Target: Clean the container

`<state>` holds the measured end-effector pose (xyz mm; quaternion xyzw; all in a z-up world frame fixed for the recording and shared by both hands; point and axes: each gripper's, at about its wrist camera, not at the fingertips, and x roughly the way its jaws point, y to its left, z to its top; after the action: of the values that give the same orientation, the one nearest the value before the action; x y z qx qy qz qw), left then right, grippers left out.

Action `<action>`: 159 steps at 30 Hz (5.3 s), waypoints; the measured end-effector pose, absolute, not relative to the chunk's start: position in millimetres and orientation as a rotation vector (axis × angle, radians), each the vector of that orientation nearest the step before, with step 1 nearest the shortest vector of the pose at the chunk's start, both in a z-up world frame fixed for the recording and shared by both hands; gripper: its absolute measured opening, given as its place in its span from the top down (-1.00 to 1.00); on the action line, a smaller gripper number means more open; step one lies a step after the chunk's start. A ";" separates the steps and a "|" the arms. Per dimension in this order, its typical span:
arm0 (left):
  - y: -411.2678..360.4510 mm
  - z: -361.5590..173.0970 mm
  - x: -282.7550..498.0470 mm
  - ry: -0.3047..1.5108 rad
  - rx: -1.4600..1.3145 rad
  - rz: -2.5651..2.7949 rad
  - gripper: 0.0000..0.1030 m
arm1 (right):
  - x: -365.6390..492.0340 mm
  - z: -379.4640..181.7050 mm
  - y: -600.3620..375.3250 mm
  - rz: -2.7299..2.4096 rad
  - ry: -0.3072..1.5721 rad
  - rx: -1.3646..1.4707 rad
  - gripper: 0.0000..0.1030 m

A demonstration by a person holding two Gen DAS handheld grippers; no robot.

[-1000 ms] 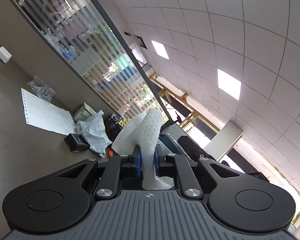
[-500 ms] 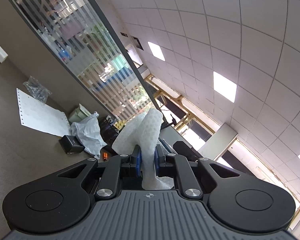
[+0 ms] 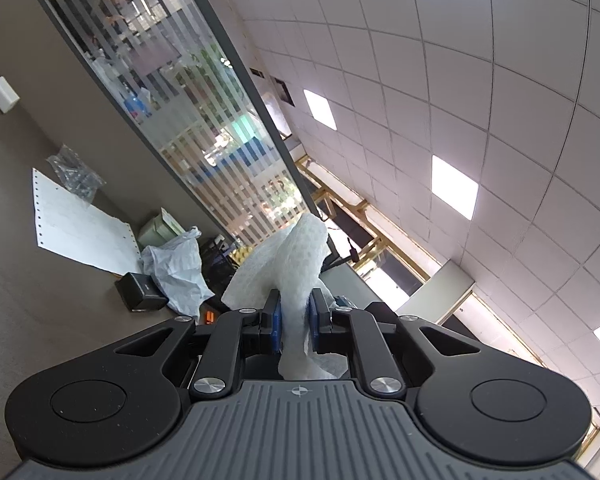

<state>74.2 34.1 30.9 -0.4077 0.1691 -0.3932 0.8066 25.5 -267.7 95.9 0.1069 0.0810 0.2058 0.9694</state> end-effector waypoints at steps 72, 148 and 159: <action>41.5 16.8 47.5 0.438 -0.865 -0.840 0.60 | 24.8 93.4 -265.3 0.405 0.161 0.216 -1.00; 43.6 9.5 54.3 0.424 -0.914 -0.885 0.80 | 25.7 91.7 -263.2 0.405 0.156 0.216 -1.00; 41.3 17.1 44.2 0.452 -0.834 -0.918 0.77 | 23.7 91.9 -264.0 0.405 0.155 0.219 -1.00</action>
<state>44.2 41.3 17.1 -0.3875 0.2099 -0.4264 0.7899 23.7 -264.0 91.9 0.1085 0.0765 0.2003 0.9707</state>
